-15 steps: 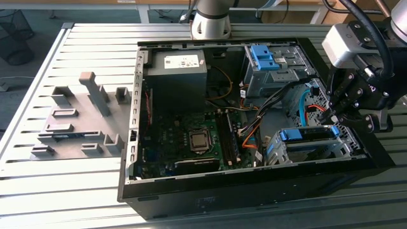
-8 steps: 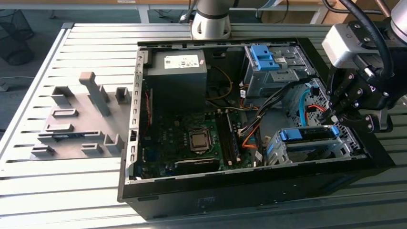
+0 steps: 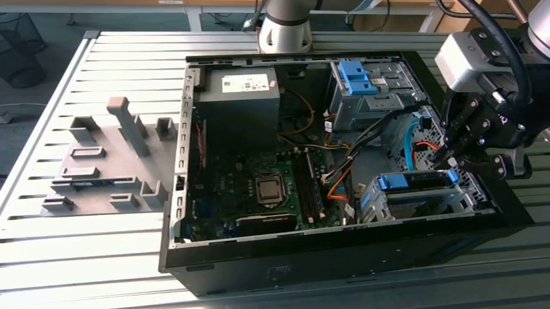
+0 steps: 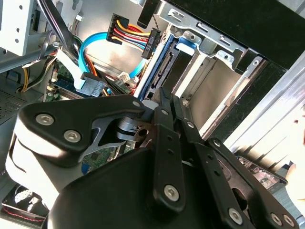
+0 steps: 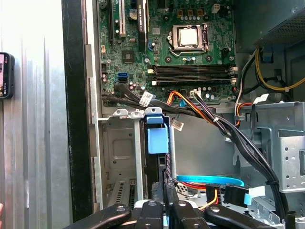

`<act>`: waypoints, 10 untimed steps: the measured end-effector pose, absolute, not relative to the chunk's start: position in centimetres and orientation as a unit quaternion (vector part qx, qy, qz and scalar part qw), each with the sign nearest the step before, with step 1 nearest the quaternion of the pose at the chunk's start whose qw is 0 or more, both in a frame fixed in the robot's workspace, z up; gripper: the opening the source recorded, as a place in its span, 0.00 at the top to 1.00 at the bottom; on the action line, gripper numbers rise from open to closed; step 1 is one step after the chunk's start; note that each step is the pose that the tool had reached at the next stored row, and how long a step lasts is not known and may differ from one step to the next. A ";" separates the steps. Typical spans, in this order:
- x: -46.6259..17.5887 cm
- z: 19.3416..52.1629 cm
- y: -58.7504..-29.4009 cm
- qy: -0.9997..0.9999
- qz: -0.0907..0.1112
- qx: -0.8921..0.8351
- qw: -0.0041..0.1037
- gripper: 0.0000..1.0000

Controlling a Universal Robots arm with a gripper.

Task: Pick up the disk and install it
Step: 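Insert the first disk wire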

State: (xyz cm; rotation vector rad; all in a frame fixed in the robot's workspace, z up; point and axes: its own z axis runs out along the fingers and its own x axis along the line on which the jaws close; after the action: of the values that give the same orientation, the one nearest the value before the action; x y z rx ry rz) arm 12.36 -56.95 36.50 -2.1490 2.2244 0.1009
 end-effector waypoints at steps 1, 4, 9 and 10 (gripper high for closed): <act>12.4 36.5 -57.0 0.719 0.033 -0.694 0.023 0.83; 12.4 36.5 -57.0 0.719 0.033 -0.694 0.023 0.83; 12.4 36.5 -57.0 0.719 0.033 -0.694 0.024 0.83; 12.3 36.5 -57.0 0.719 0.033 -0.694 0.023 0.83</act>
State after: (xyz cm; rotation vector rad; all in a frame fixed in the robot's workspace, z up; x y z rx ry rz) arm 12.35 -56.95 36.49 -2.1491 2.2244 0.1009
